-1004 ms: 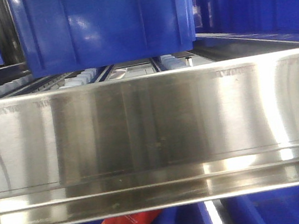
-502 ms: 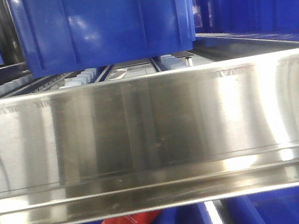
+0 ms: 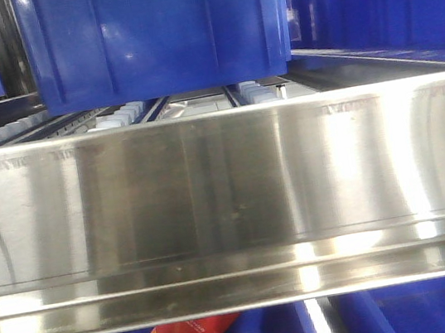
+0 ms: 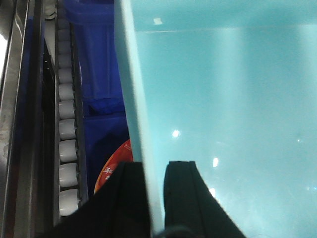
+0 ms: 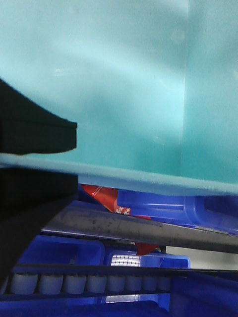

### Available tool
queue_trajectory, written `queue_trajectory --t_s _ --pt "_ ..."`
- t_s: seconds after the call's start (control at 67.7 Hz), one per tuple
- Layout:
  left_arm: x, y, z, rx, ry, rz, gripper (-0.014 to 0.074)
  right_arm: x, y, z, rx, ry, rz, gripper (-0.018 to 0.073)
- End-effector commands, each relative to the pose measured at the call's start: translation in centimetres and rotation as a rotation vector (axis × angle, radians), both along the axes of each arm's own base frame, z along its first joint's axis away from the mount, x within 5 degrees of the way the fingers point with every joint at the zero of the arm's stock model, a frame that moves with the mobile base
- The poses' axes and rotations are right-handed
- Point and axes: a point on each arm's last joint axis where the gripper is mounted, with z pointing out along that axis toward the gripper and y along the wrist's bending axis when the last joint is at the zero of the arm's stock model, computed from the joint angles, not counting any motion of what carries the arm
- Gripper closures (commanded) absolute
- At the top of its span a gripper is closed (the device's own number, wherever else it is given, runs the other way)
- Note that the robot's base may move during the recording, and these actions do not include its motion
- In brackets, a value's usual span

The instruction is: Fetch blue bin and place on conveyor start

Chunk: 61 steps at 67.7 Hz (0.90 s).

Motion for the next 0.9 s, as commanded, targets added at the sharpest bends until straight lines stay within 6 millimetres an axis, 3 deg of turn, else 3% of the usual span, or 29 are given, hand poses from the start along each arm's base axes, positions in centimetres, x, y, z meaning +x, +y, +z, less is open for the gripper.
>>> queue_trajectory --t_s 0.0,0.886 --pt "-0.16 -0.07 0.59 0.001 -0.04 -0.011 0.0708 -0.2 -0.3 1.22 0.005 -0.089 -0.002 0.0711" --pt "-0.14 -0.05 0.6 0.002 -0.041 -0.01 0.0708 -0.18 -0.29 1.27 0.007 -0.094 -0.002 0.0711"
